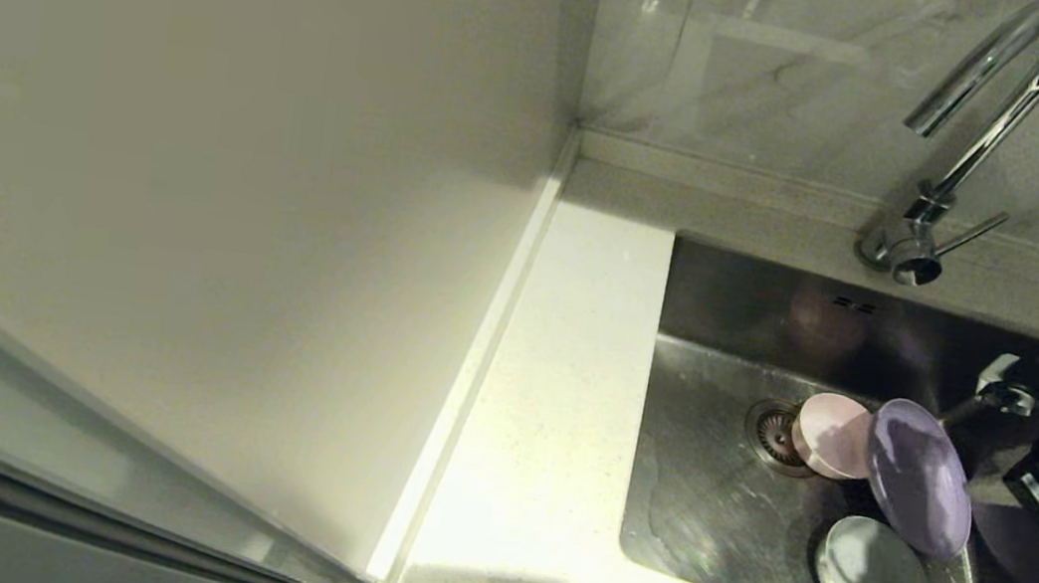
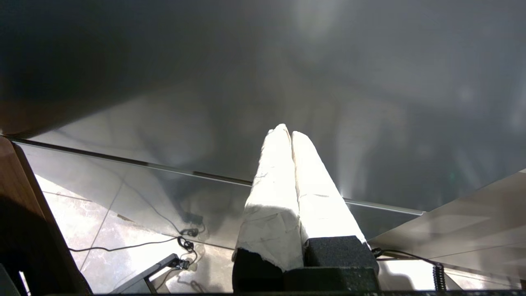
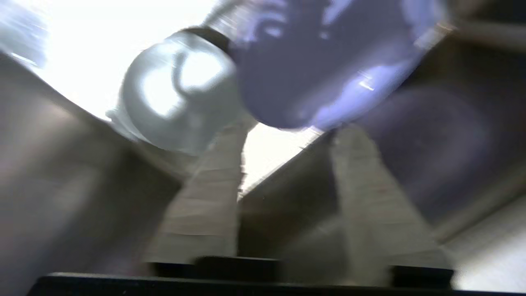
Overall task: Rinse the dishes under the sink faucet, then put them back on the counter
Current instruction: Put a plate back to the table from the sink
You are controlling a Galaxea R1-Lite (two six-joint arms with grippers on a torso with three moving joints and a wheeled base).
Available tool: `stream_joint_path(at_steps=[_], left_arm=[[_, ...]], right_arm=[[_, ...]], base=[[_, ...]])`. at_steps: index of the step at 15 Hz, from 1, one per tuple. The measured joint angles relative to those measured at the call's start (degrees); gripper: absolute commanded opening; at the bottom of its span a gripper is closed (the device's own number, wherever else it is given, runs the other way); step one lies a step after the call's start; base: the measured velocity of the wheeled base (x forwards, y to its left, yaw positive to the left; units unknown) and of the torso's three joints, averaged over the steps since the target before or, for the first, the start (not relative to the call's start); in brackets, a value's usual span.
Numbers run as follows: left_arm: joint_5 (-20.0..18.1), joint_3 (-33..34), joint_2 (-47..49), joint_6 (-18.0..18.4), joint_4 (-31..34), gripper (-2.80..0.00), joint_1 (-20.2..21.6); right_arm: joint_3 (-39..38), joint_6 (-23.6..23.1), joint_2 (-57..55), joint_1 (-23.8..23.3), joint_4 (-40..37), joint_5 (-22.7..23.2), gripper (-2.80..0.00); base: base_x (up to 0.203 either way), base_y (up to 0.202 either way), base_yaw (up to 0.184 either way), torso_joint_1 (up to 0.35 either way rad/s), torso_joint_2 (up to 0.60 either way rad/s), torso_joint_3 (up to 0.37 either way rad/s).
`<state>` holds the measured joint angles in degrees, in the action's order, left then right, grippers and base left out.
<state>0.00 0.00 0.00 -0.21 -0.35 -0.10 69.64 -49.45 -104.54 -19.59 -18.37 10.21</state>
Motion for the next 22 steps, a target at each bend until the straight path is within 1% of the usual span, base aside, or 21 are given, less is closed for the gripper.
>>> stream_joint_path(at_steps=[1, 2, 5, 6, 7, 8, 10, 11, 13, 16, 19, 22], left_arm=[[0.00, 0.00, 0.00, -0.01, -0.02, -2.80, 0.00], [-0.02, 0.00, 0.00, -0.01, 0.00, -2.80, 0.00], [0.00, 0.00, 0.00, -0.03, 0.00, -2.80, 0.00], [-0.01, 0.00, 0.00, -0.03, -0.02, -2.80, 0.00], [0.00, 0.00, 0.00, -0.03, -0.02, -2.80, 0.00], [0.00, 0.00, 0.00, 0.00, -0.02, -2.80, 0.00], [0.00, 0.00, 0.00, -0.01, -0.02, -2.80, 0.00], [0.00, 0.00, 0.00, -0.03, 0.00, -2.80, 0.00], [0.00, 0.00, 0.00, -0.01, 0.02, -2.80, 0.00], [0.00, 0.00, 0.00, -0.05, 0.00, -2.80, 0.00], [-0.02, 0.00, 0.00, -0.01, -0.05, -2.80, 0.00], [0.00, 0.00, 0.00, -0.01, 0.00, -2.80, 0.00]], right_arm=[[-0.27, 2.91, -0.44, 1.71, -0.12, -0.23, 0.00], [-0.51, 6.30, -1.03, 3.72, -0.10, -1.38, 0.00], [-0.32, 16.77, -3.86, 9.03, 0.01, -8.09, 0.00], [0.35, 21.03, -4.95, 10.36, 0.24, -9.89, 0.00], [0.74, 25.14, -5.82, 11.33, 0.20, -11.25, 0.00], [0.87, 28.22, -6.44, 11.84, 0.22, -12.03, 0.00], [0.87, 32.52, -7.52, 12.21, 0.21, -12.22, 0.00], [0.87, 33.52, -8.01, 12.29, 0.24, -12.22, 0.00], [1.22, 33.86, -9.37, 12.42, 0.72, -12.22, 0.00], [2.02, 33.90, -11.84, 13.14, 3.92, -12.22, 0.00], [5.26, 33.92, -14.95, 13.92, 6.11, -12.31, 0.00], [9.25, 33.84, -17.93, 14.14, 7.03, -15.22, 0.00]], base=[[0.000, 0.000, 0.000, 0.000, 0.00, 0.000], [0.000, 0.000, 0.000, 0.000, 0.00, 0.000], [0.000, 0.000, 0.000, 0.000, 0.00, 0.000], [0.000, 0.000, 0.000, 0.000, 0.00, 0.000], [0.000, 0.000, 0.000, 0.000, 0.00, 0.000], [0.000, 0.000, 0.000, 0.000, 0.00, 0.000], [0.000, 0.000, 0.000, 0.000, 0.00, 0.000], [0.000, 0.000, 0.000, 0.000, 0.00, 0.000], [0.000, 0.000, 0.000, 0.000, 0.00, 0.000], [0.000, 0.000, 0.000, 0.000, 0.00, 0.000], [0.000, 0.000, 0.000, 0.000, 0.00, 0.000], [0.000, 0.000, 0.000, 0.000, 0.00, 0.000]])
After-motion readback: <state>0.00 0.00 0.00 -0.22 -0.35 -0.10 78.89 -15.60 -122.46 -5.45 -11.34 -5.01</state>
